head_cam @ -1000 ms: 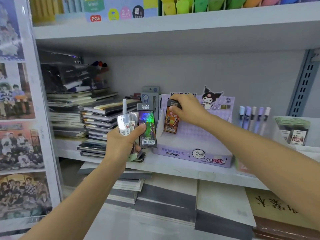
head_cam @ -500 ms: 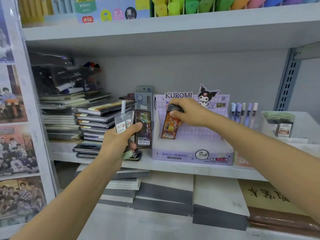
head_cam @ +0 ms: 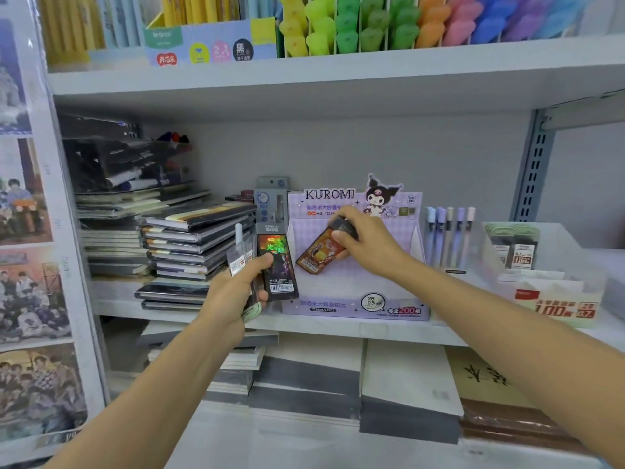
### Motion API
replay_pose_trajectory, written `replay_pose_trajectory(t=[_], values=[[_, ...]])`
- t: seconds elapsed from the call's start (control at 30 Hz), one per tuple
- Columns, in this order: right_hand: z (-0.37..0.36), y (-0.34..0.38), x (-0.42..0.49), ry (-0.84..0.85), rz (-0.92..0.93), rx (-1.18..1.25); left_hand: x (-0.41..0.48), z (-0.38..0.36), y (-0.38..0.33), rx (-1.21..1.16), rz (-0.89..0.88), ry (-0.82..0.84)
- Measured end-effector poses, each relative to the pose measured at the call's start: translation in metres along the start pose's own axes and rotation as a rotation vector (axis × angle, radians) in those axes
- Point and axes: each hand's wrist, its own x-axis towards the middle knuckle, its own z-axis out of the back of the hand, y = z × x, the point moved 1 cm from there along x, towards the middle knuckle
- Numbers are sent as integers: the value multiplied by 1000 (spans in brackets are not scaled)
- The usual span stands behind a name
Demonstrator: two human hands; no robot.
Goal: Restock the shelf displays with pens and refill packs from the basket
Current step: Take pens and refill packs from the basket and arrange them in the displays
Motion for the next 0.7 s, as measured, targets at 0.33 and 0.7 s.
replay_pose_trajectory(t=[0.33,0.7], values=[[6,14,21,240,35,-258,1,-1,0,12,4,22],[-12,12,26,125,116,-251,2,-1,3,23,-2,54]])
